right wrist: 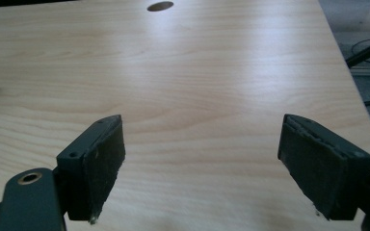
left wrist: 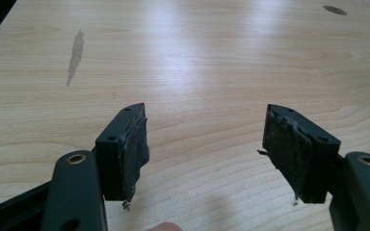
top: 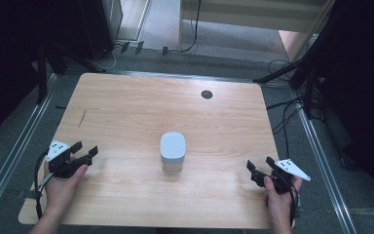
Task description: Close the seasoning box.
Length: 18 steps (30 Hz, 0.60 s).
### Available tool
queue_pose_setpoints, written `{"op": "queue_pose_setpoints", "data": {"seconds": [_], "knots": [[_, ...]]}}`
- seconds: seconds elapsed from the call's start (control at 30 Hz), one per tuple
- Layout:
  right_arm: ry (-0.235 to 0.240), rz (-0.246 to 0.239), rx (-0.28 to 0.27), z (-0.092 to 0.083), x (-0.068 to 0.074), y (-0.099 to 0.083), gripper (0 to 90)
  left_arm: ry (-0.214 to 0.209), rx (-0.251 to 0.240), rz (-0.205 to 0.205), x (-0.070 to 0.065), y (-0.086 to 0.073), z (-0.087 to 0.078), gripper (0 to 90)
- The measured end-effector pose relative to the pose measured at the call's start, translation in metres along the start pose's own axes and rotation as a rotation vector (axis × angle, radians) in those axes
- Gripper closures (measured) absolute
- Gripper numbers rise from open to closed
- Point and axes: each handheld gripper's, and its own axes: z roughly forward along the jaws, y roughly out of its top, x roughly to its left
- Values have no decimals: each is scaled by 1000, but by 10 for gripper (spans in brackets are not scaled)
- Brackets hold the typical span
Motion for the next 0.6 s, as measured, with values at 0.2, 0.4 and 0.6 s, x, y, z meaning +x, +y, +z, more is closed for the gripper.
{"op": "queue_pose_setpoints", "data": {"seconds": [0.2,0.4,0.6], "knots": [[-21,13,5,-16,-12,-8,172,1,0,-2,0,0,0,332],[-35,-33,22,-28,-13,-14,173,0,0,-3,0,0,0,332],[-38,-74,35,-34,-7,-18,185,2,7,2,-1,0,1,336]]}}
